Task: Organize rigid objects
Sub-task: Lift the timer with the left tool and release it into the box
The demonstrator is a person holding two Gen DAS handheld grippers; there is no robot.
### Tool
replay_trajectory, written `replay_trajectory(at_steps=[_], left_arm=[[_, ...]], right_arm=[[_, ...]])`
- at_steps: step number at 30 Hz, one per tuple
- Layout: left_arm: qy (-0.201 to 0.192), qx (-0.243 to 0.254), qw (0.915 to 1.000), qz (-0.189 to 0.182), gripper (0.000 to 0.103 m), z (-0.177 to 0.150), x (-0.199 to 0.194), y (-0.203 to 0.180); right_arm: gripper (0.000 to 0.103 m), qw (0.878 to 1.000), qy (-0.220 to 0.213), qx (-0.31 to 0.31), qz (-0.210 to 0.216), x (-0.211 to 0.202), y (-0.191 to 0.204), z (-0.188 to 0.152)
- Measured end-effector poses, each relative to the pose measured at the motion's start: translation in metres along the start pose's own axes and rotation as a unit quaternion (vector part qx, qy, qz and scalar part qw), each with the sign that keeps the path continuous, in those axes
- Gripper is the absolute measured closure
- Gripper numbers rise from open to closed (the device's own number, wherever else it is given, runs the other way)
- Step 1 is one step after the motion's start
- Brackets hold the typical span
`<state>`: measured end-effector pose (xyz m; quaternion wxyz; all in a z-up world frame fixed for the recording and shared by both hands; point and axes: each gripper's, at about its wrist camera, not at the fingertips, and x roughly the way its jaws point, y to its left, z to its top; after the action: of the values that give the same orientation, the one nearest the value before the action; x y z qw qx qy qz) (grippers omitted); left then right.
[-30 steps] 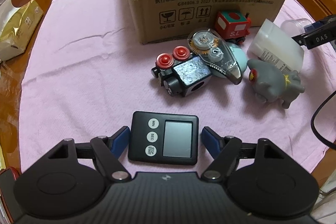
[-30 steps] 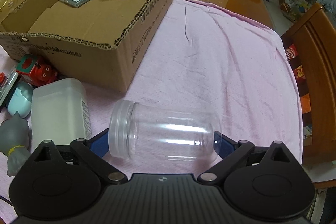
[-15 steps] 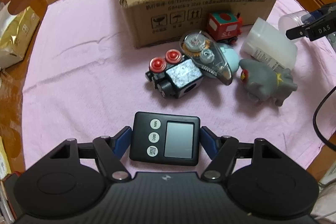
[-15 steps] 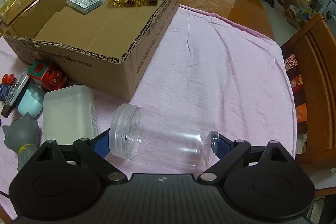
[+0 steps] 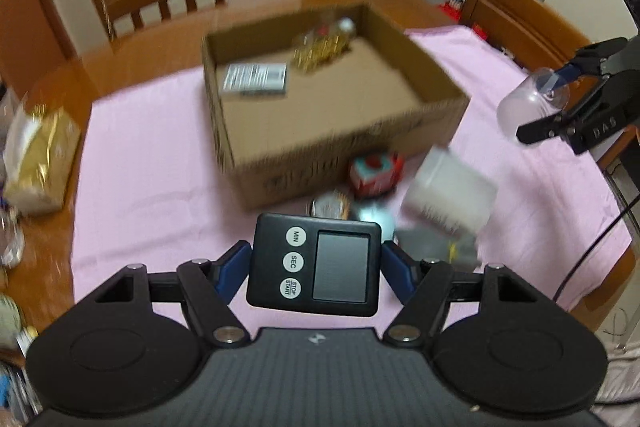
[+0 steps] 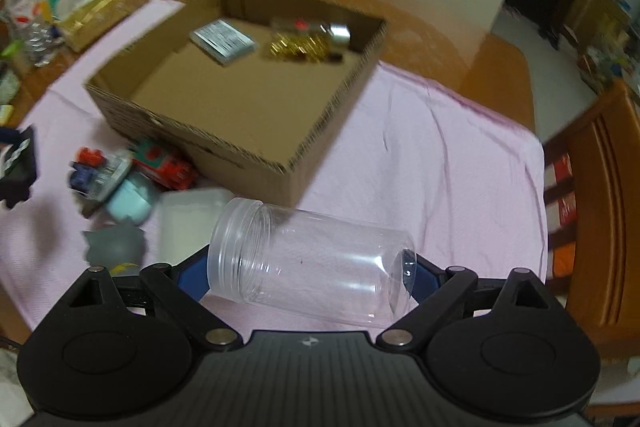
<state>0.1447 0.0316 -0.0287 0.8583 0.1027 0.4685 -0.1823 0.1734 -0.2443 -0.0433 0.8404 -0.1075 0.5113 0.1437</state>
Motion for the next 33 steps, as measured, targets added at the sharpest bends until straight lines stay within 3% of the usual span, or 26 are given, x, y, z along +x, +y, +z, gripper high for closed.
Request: replay_trajectory(at_steps=[8,15,27,29,31,33], left_arm=[[-0.040,0.022,0.9988,0.015,0.033,0.048,0.003,0.002],[-0.054,0.018,0.9979,0.031,0.033,0.081,0.033,0.012],[-0.050,-0.013,0.9977,0.043,0.033,0.084,0.080,0.026],[-0.055,-0.021,0.9971,0.048,0.028,0.083,0.083,0.028],[-0.064,-0.034,0.9958,0.056,0.001,0.081,0.084,0.031],[-0.080,-0.044,0.9941,0.059,0.001,0.077,0.081,0.034]], right_arm=[[0.007,0.998,-0.051,-0.022,0.021,-0.023,0.007,0.030],[0.007,0.996,-0.078,-0.025,0.026,-0.022,0.012,0.053],[0.007,0.997,-0.071,-0.022,0.019,-0.004,0.028,0.077],[0.007,0.997,-0.068,-0.024,0.015,-0.003,0.032,0.079],[0.006,0.998,-0.063,-0.024,0.011,-0.001,0.035,0.080],[0.007,0.998,-0.059,-0.018,0.009,0.001,0.036,0.082]])
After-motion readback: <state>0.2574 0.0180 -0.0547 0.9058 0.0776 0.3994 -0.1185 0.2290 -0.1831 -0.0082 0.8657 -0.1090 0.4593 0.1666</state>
